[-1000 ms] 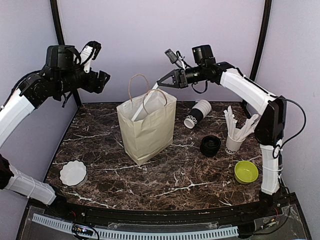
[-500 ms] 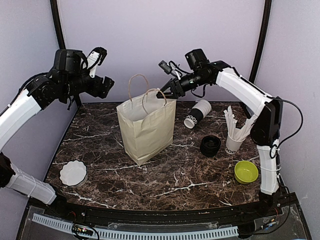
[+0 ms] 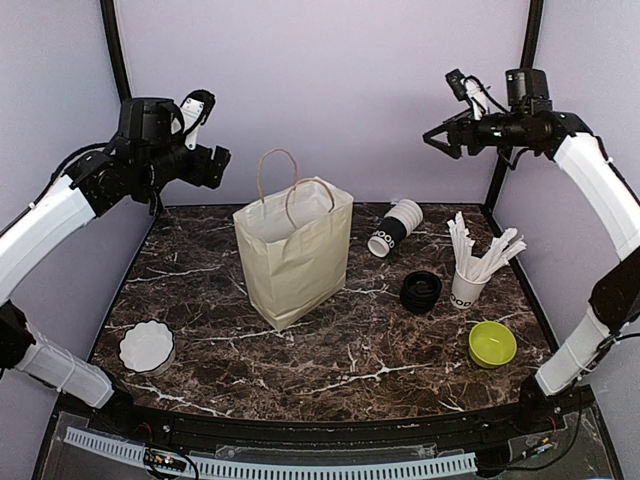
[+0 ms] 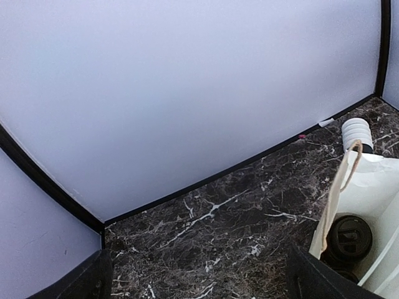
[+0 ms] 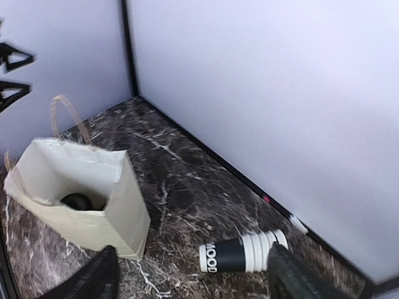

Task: Pack the takeout coffee

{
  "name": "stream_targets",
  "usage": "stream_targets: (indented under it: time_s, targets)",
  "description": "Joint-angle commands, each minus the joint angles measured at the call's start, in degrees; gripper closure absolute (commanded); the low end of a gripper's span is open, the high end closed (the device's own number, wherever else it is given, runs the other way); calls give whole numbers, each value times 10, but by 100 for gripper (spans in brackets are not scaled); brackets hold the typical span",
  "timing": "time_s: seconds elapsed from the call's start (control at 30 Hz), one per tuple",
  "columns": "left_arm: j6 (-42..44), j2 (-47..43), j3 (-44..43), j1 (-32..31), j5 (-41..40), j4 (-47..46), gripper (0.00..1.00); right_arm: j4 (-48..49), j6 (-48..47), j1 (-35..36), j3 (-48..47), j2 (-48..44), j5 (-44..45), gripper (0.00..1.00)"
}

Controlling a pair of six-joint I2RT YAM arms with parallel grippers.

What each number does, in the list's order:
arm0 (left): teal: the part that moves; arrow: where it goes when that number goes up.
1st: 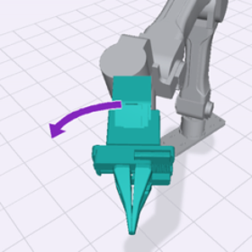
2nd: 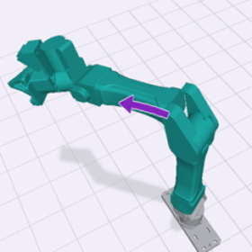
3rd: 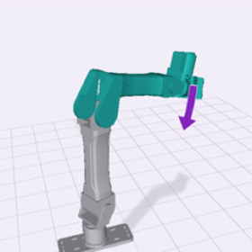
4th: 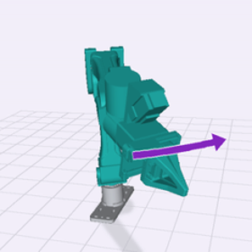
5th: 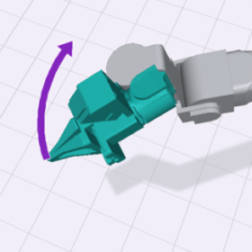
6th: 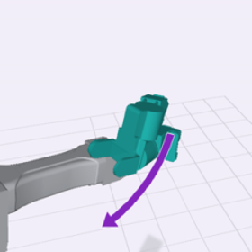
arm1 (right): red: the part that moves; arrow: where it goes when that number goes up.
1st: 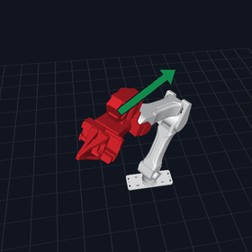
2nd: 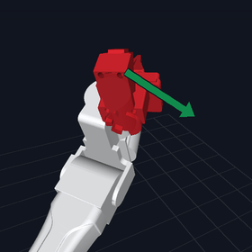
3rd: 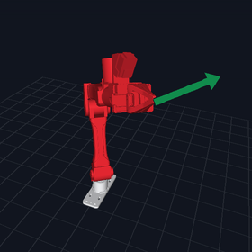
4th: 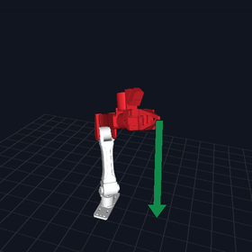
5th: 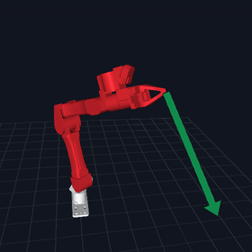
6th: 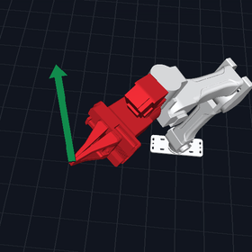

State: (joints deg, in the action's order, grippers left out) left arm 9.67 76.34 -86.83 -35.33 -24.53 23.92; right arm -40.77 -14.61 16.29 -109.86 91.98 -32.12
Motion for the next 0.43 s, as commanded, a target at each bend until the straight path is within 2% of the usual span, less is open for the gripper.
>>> stream_targets:
  time_s: [0.0,0.13,0.27,0.4]
  targets:
    - [-35,-6,2,19,-47,-50,1,98,46,-82,92,-61,99,2]
    - [-63,-7,-1,47,-43,-59,1,155,76,-119,181,-127,187,2]
    - [-90,2,-7,73,-1,-34,1,210,124,-125,259,-171,305,2]
    - [-109,14,-10,83,24,3,1,225,143,-141,310,-204,274,2]
